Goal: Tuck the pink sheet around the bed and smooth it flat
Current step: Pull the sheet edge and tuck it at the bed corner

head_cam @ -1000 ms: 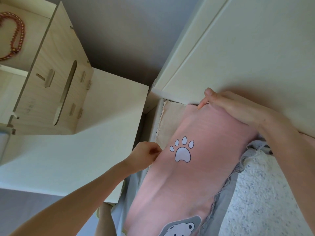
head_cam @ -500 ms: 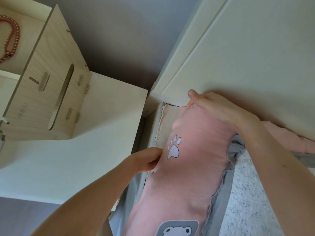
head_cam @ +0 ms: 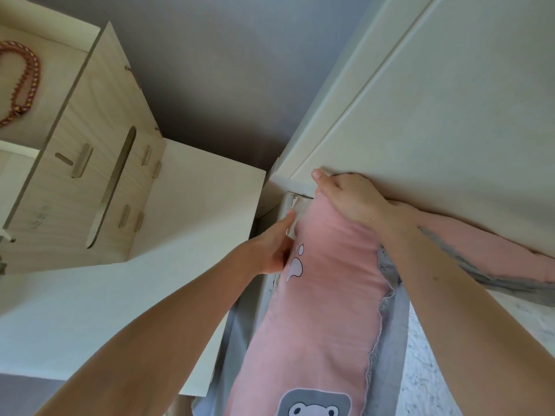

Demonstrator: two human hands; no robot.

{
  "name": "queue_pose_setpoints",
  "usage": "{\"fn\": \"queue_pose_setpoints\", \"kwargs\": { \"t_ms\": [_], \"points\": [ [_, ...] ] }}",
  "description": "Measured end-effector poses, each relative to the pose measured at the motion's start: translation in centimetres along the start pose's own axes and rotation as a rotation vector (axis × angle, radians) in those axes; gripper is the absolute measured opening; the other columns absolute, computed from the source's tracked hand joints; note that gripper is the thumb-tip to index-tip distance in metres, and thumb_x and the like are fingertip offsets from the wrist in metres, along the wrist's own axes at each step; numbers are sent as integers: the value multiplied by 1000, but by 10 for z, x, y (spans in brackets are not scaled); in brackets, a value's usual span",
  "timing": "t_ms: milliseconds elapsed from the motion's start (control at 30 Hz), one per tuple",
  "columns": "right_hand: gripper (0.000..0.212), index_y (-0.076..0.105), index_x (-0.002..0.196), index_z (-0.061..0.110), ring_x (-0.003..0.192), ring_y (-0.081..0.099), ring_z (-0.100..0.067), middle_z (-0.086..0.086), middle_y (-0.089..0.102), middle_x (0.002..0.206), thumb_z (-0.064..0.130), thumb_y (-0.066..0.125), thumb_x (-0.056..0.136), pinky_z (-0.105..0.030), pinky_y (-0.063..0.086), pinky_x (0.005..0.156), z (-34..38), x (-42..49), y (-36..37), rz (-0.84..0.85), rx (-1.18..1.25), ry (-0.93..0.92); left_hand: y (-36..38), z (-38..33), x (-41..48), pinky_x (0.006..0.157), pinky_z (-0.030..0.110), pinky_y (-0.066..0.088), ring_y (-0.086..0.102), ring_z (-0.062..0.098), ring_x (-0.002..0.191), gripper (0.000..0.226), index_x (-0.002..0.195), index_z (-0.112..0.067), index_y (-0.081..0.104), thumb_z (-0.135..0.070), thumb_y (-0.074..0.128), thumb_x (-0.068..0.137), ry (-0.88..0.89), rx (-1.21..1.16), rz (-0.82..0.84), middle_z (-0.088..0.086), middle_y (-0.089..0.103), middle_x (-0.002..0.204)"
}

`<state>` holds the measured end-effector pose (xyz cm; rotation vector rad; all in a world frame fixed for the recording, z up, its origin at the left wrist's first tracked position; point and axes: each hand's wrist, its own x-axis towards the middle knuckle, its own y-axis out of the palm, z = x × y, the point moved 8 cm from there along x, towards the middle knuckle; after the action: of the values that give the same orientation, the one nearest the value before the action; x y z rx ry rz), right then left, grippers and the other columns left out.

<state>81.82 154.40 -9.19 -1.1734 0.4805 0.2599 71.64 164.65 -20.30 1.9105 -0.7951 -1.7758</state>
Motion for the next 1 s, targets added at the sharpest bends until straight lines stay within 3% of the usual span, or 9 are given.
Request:
{"fn": "queue_pose_setpoints", "kwargs": {
  "t_ms": [67,133,267,367,467,633,733,900,1000],
  "points": [
    [70,62,73,2,85,63,-31,-12,69,77,55,23,97,-36,44,74,7,-5,-5,-111,-66,-38,1,-10,1,96,41,46,62,31,100,56,102,-2,65,-52,44,91,76,45,-22,16,67,103],
    [58,60,68,7,71,64,-33,-12,65,66,43,27,99,-34,39,60,23,-24,-25,-401,-260,-113,-4,-20,3,83,37,51,61,26,80,36,85,-7,65,-37,47,93,145,183,-121,9,66,84],
    [36,62,77,8,59,57,-27,-7,62,65,23,39,99,-30,35,54,21,-105,-55,-996,-244,-113,-14,-31,6,58,27,41,48,17,55,34,69,-12,56,-33,47,94,172,290,-277,-1,57,50],
    [36,66,101,8,91,65,-30,-10,69,97,29,38,96,-29,43,73,-13,-125,-12,-833,-59,162,-17,-35,11,55,25,34,39,13,49,27,67,-12,53,-22,51,92,188,177,-319,-1,47,49],
    [45,42,140,9,141,30,-23,-9,38,149,27,35,99,-35,20,117,-21,-94,44,-497,-23,218,-25,-41,14,44,21,26,30,10,37,33,57,-14,42,-6,41,89,183,155,-408,-2,36,41],
    [57,35,144,8,142,26,-21,-8,33,152,33,19,95,-36,12,118,-29,-62,61,-443,-73,226,-27,-54,3,37,16,39,44,17,34,34,58,-8,45,-4,33,90,211,152,-475,6,46,42],
    [57,30,146,10,144,22,-19,-7,29,154,34,17,96,-36,10,119,-32,-59,65,-405,-78,206,-31,-59,-8,47,26,47,46,22,53,23,74,-4,47,-5,30,89,248,148,-553,11,48,69],
    [50,18,150,13,146,10,-16,-5,15,158,28,23,103,-34,2,119,-34,-60,56,-248,49,164,-19,-48,-31,63,29,45,48,19,61,25,75,-8,47,-15,34,96,315,241,-562,7,47,73],
    [46,31,146,22,135,34,-15,-1,40,147,22,27,100,-31,24,110,-19,-95,28,-403,221,91,-24,-25,-53,58,23,38,51,20,69,24,81,-8,50,-17,35,97,274,270,-566,10,49,80]
  ]
}}
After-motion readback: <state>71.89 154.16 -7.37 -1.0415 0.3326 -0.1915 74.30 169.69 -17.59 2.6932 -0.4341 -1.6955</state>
